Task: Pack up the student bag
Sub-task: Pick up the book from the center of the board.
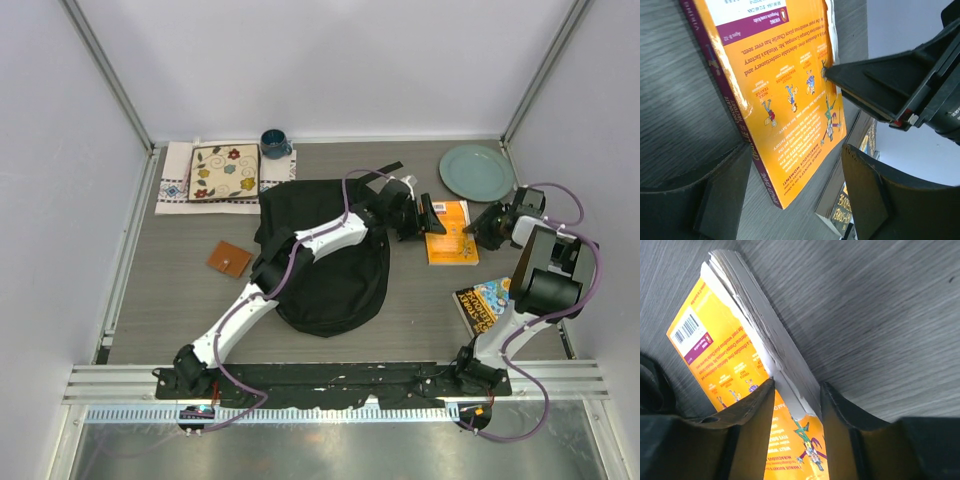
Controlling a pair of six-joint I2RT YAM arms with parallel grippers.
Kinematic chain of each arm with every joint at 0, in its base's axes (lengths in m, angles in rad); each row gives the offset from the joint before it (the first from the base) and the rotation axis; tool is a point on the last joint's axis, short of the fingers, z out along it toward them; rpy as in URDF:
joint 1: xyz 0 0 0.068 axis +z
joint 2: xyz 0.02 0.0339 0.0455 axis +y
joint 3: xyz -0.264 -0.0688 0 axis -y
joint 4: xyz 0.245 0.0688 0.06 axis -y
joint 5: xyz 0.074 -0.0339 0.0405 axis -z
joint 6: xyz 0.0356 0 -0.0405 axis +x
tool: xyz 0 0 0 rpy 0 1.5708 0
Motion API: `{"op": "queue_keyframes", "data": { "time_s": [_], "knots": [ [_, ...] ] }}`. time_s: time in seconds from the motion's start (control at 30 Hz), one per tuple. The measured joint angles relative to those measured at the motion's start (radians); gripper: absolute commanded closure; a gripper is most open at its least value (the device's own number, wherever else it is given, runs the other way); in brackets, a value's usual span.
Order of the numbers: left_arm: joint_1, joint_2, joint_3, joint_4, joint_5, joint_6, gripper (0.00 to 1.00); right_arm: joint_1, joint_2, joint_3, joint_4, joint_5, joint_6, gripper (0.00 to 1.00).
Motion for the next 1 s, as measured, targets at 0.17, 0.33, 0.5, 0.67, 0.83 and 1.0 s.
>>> {"op": "queue_keyframes", "data": {
  "time_s": [0.17,0.33,0.5,0.67,0.83,1.0],
  "knots": [
    [0.015,0.001,0.0,-0.007,0.002,-0.014,0.27,-0.006,-0.01,-0.021,0.009,-0.023,0.001,0.63],
    [0.026,0.011,0.023,-0.032,-0.001,-0.014,0.32,-0.005,-0.076,-0.041,-0.012,-0.072,-0.01,0.62],
    [0.028,0.022,0.039,-0.041,-0.001,-0.014,0.34,0.02,-0.103,-0.038,-0.019,-0.121,-0.025,0.6],
    [0.029,0.023,0.041,-0.042,-0.001,-0.013,0.37,0.042,-0.098,-0.038,-0.034,-0.129,-0.031,0.81],
    [0.029,0.023,0.039,-0.043,0.0,-0.013,0.35,0.047,-0.095,-0.031,-0.067,-0.097,-0.033,1.0],
    [0.025,0.007,0.021,-0.033,0.022,-0.006,0.12,0.062,-0.158,-0.023,-0.137,-0.046,-0.019,1.0]
  ]
}}
